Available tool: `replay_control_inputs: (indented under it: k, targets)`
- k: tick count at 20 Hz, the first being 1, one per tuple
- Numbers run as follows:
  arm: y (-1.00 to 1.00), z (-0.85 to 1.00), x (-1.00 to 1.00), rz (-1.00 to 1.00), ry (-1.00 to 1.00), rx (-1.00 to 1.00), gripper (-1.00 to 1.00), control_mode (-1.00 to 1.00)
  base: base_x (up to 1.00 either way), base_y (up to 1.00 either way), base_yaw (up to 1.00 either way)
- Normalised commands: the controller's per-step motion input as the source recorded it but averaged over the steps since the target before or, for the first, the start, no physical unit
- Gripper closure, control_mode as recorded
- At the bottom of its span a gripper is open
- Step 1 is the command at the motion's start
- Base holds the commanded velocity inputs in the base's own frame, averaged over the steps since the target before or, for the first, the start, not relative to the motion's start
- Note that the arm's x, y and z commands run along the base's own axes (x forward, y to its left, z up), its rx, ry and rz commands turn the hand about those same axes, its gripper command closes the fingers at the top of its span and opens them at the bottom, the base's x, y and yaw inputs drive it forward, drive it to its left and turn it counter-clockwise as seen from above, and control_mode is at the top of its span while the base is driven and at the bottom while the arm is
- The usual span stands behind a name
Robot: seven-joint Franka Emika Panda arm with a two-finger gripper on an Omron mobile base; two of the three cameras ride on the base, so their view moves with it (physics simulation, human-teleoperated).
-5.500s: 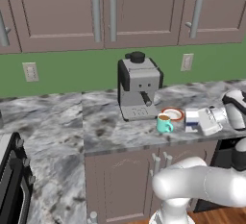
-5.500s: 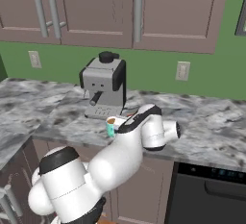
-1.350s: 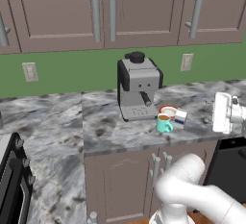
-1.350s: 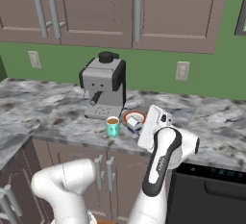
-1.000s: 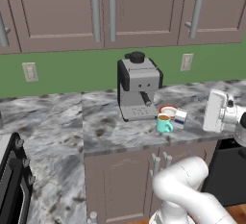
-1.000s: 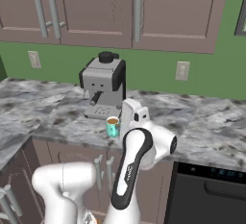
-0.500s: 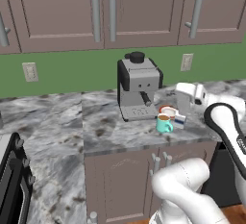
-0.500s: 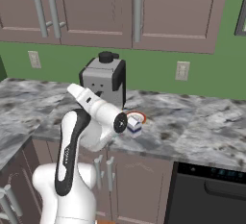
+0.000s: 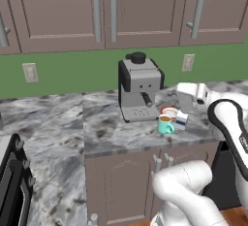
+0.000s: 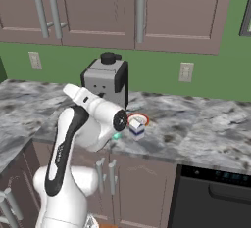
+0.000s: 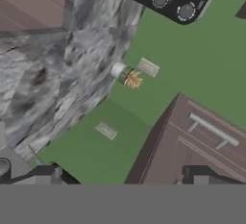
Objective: Take a sugar cube from the saucer and place it inside the coffee. Then, grab milk from the fridge and place it next to the coffee on the counter to sweeten the coffee.
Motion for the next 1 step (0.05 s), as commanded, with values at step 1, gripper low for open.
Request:
replay_control_inputs:
  k: [1]
  targets:
    - [0.00,0.00,0.00,0.00,0.00,0.00,-1.00,-1.00,0.00,0.00,0.00]
